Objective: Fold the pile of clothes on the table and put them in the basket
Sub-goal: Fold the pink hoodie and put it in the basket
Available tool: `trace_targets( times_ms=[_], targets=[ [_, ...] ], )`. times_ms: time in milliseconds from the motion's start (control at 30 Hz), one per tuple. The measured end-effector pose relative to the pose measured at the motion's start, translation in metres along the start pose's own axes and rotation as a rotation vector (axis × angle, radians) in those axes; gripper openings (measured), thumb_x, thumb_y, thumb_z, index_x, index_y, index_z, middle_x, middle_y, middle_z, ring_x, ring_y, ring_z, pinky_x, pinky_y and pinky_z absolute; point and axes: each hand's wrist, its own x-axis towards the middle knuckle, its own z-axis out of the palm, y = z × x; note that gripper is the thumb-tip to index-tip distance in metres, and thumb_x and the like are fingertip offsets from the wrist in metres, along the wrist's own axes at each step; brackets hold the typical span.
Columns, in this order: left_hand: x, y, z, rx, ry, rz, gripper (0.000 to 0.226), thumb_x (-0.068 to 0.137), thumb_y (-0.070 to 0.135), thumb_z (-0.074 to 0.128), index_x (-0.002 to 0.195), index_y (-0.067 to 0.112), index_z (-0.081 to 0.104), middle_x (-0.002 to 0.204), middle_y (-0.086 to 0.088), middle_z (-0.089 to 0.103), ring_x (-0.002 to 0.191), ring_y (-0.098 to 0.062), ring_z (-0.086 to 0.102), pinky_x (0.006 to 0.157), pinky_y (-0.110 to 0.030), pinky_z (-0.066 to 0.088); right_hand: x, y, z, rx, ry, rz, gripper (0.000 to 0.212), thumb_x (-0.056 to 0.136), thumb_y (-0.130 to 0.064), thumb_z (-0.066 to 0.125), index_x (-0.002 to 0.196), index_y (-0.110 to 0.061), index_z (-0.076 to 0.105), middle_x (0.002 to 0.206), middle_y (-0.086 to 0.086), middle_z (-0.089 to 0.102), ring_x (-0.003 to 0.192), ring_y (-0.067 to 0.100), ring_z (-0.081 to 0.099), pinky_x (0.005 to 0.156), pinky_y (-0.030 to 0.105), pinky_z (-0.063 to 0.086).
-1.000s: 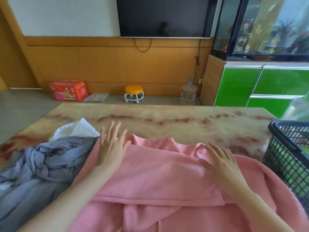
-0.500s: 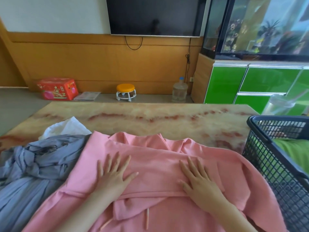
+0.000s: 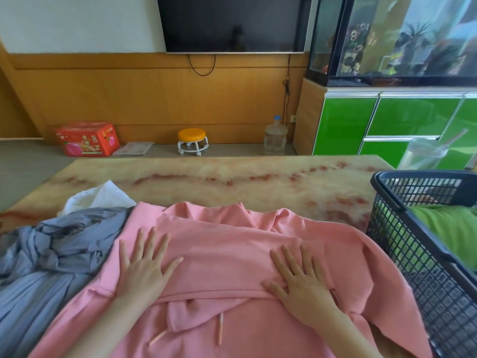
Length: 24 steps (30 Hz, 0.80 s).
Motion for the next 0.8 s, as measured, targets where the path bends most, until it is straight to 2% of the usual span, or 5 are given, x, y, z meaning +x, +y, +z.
trace_targets(
  times_ms=[267,367,433,633,800],
  targets=[
    [-0.021,-0.004,-0.025,0.028,0.018,-0.009,0.096,0.085,0.07,-0.008,0.124,0.016,0.061,0.136,-0.014,0.051,0.132,-0.033,0.041,0.114,-0.037,-0.015,-0.002,-0.005,-0.011,0.028,-0.082,0.021,0.13,0.03,-0.087,-0.033,0.148,-0.034,-0.013,0.156,-0.002,-0.02,0.139,0.03,-0.029,0.112,0.047,-0.017],
    [-0.043,-0.021,-0.024,0.103,0.071,0.037,0.085,0.095,0.06,0.004,0.118,0.003,0.064,0.131,-0.022,0.054,0.126,-0.034,0.043,0.116,-0.038,-0.001,-0.007,-0.01,-0.023,0.069,-0.111,0.027,0.101,0.064,-0.086,-0.006,0.149,-0.031,-0.009,0.157,0.0,-0.019,0.14,0.032,-0.027,0.114,0.047,-0.013],
    [-0.048,-0.036,-0.023,0.146,0.136,0.024,0.08,0.097,0.055,0.004,0.122,0.004,0.061,0.133,-0.022,0.052,0.127,-0.033,0.04,0.116,-0.04,0.0,-0.01,-0.015,-0.03,0.067,-0.077,0.008,0.073,0.092,-0.064,0.021,0.15,-0.028,-0.007,0.157,0.001,-0.018,0.141,0.033,-0.023,0.115,0.047,-0.008],
    [-0.041,-0.054,-0.041,-0.04,0.12,-0.238,0.052,0.096,0.025,0.048,0.145,0.02,0.033,0.153,-0.018,0.023,0.142,-0.035,0.019,0.11,-0.052,0.018,-0.022,-0.009,-0.028,0.072,-0.016,-0.031,0.059,0.1,-0.041,0.028,0.151,-0.028,0.002,0.157,-0.003,-0.018,0.144,0.03,-0.015,0.115,0.052,-0.003],
    [-0.024,-0.05,-0.044,-0.062,0.399,-0.124,0.033,0.073,-0.002,0.064,0.105,-0.003,0.068,0.101,-0.027,0.066,0.093,-0.044,0.063,0.07,-0.052,0.05,-0.017,0.02,-0.036,0.122,0.085,0.122,0.052,0.103,-0.034,0.022,0.151,-0.028,0.003,0.159,0.001,-0.007,0.145,0.034,0.001,0.115,0.045,0.008]
  ],
)
